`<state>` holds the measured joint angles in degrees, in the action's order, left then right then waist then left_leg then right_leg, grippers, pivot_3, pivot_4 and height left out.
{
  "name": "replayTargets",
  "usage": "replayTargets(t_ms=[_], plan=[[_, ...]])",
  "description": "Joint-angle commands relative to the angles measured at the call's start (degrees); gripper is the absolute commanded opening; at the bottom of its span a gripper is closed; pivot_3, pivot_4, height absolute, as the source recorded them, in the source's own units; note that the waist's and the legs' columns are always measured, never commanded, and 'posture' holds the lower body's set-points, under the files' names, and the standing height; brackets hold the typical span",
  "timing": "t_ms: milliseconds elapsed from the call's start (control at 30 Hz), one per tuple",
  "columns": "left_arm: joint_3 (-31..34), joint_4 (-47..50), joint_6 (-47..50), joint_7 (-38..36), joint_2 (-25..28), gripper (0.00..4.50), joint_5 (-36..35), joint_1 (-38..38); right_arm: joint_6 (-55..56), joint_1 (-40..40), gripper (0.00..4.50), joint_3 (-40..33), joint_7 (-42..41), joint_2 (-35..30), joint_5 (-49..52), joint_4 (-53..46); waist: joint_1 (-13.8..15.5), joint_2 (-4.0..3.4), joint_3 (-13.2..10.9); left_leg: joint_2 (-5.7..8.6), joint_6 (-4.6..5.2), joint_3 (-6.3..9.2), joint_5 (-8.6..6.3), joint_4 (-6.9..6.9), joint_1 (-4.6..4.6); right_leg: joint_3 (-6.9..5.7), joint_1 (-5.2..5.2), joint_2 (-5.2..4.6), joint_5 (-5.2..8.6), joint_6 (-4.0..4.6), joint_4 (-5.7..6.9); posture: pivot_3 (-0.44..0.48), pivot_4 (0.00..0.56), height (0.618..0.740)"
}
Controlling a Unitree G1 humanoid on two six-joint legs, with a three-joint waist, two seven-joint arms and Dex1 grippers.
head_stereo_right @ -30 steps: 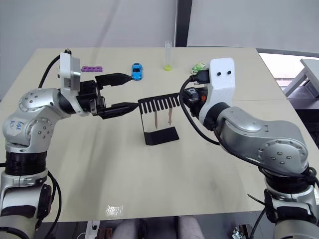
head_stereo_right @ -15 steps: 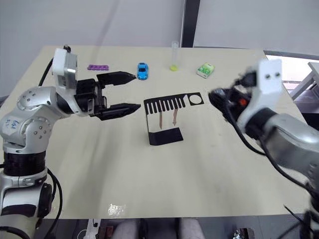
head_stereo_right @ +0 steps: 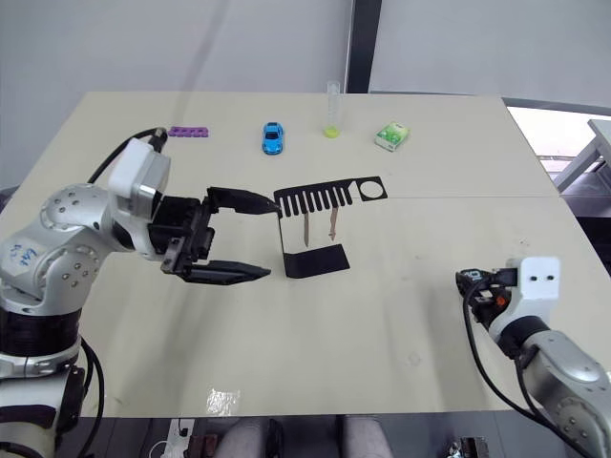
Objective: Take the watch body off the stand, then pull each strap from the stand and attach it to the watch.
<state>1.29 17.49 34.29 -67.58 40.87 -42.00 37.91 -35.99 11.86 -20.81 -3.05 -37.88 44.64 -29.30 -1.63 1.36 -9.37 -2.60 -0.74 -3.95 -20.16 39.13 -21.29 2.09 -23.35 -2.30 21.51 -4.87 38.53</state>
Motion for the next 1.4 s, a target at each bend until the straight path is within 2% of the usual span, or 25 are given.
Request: replayTargets(t_ms=[33, 300, 667, 1400], plan=[[-0.96, 2.2, -1.84, -2.15, 1.01, 4.5, 0.99, -0.46, 5.77, -1.49, 1.58, 1.74, -4.32, 1.88, -5.81, 2.3, -0.06, -0.01, -0.01, 0.0, 0.0, 0.0, 0.0, 0.0, 0.0, 0.0, -0.01, 0.01, 0.0, 0.0, 0.01, 0.0, 0.15, 0.74], [-1.0, 1.9, -1.11, -0.02, -0.42, 4.5, 0.44, 0.03, 7.2, -4.69, 1.58, 1.56, -8.27, 7.05, -8.25, 8.98, -0.01, -0.01, -0.01, 0.0, 0.0, 0.0, 0.0, 0.01, 0.0, -0.01, -0.01, -0.01, 0.0, 0.0, 0.16, 0.0, 0.15, 0.74], [-0.94, 2.3, -1.64, 1.26, -0.87, 4.5, 1.08, 0.17, 5.63, -7.37, 1.58, 1.71, -10.64, 7.87, -11.63, 12.9, -0.05, -0.02, -0.01, 0.0, 0.0, 0.01, 0.0, 0.02, 0.01, -0.02, -0.02, 0.0, 0.0, 0.0, 0.25, 0.0, 0.15, 0.74], [-0.67, 2.39, -2.02, 1.76, -0.7, 4.5, 1.5, 0.39, 4.96, -6.69, 1.58, 0.24, -13.68, 8.07, -13.58, 15.81, -0.04, -0.01, 0.0, 0.0, 0.0, 0.01, 0.0, 0.04, 0.02, -0.03, -0.01, 0.0, 0.0, 0.0, 0.29, 0.0, 0.15, 0.74]])
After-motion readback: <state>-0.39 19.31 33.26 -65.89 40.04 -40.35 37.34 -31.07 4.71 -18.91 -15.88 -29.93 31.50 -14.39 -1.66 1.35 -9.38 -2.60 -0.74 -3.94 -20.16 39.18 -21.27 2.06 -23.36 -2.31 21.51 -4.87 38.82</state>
